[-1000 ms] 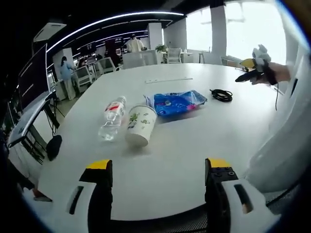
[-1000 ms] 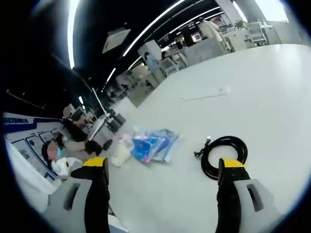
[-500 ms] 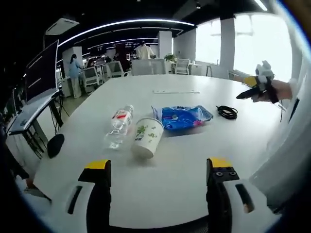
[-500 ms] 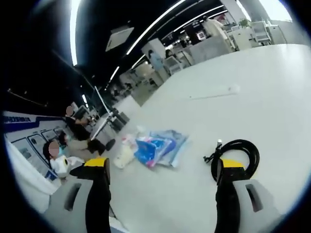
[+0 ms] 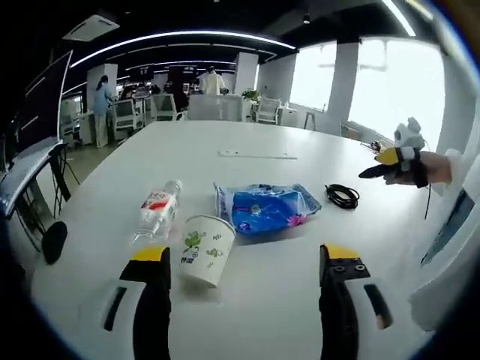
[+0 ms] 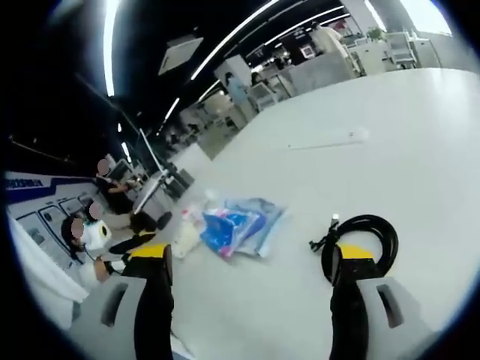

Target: Arrange the tabletop items into an orderly group along one side of the table until the central work area is clear of visible clutter.

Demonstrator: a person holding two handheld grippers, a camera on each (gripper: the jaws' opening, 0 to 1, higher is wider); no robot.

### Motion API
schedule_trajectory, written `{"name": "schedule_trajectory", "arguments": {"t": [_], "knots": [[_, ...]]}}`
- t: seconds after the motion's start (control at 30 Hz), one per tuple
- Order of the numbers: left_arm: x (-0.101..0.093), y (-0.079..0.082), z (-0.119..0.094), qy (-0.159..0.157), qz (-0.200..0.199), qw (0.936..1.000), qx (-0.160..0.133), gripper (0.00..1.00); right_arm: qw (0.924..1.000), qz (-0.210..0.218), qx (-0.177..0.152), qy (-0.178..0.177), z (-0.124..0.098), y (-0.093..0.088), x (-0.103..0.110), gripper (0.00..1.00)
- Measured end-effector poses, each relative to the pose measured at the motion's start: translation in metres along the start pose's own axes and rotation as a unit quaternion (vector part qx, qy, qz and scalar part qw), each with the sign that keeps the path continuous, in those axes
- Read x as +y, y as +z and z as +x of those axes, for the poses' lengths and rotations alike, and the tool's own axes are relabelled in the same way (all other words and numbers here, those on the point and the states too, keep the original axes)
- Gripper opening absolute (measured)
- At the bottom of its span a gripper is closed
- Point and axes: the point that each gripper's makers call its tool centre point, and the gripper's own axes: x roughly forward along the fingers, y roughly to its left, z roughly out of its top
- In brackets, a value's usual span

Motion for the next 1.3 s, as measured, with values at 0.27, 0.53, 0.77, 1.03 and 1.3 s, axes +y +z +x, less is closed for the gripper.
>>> {"name": "schedule_trajectory", "arguments": {"t": [0.27,0.53,0.77,1.03,1.3], "knots": [[-0.015,0.02,0.02,0.0,0.005,1.0,0.0,0.83,0.9999,-0.008,0.014,0.0,0.009,-0.004,0.004,0.86],[-0.018,0.036,0.033,-0.001,-0.005,1.0,0.008,0.85,0.9994,-0.015,0.031,0.0,0.019,-0.014,0.008,0.84],[-0.02,0.038,0.049,-0.018,-0.005,0.9997,0.017,0.85,0.9989,-0.018,0.044,0.001,0.027,-0.02,0.011,0.81],[-0.019,0.04,0.064,-0.026,-0.013,0.9991,0.029,0.85,0.9978,-0.03,0.059,0.007,0.04,-0.022,0.016,0.8],[-0.019,0.04,0.075,-0.034,-0.012,0.9986,0.038,0.84,0.9976,-0.033,0.061,0.006,0.052,-0.017,0.017,0.78]]}}
